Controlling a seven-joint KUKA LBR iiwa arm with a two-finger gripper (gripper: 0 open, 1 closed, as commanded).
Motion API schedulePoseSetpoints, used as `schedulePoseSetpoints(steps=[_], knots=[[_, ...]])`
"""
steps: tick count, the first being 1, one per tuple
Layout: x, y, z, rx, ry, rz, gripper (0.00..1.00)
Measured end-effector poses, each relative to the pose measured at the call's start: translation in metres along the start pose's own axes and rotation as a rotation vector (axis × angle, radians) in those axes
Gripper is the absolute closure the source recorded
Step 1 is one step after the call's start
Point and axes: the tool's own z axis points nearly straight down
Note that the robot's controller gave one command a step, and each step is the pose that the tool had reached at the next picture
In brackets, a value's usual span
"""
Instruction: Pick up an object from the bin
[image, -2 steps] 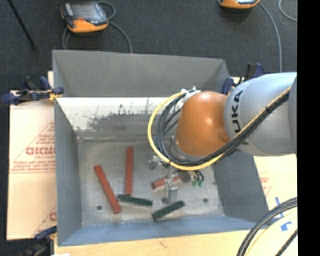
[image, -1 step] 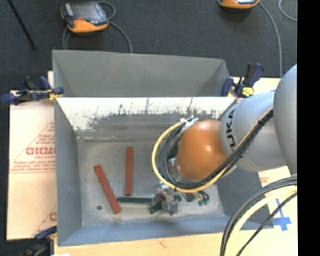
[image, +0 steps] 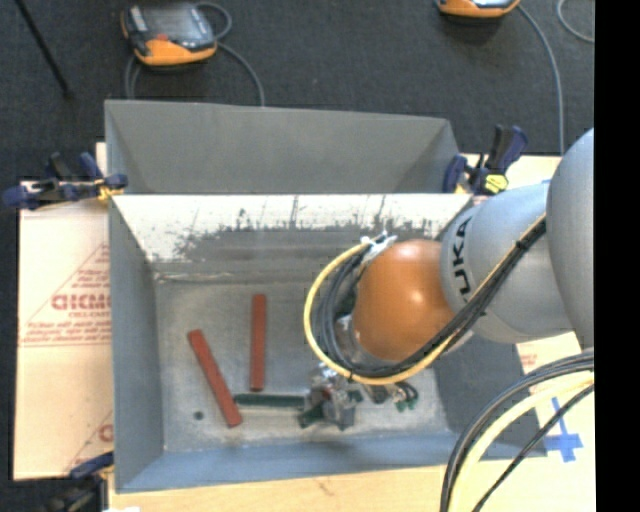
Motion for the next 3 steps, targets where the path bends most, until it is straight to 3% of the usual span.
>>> schedulePoseSetpoints(steps=[1, 2, 3], knots=[[-0.011, 0.003, -0.060, 0.000, 0.003, -0.067, 1.00], [-0.026, 0.009, -0.101, 0.000, -0.002, -0.117, 0.00], [-0.026, 0.010, -0.101, 0.000, -0.002, -0.116, 0.00]])
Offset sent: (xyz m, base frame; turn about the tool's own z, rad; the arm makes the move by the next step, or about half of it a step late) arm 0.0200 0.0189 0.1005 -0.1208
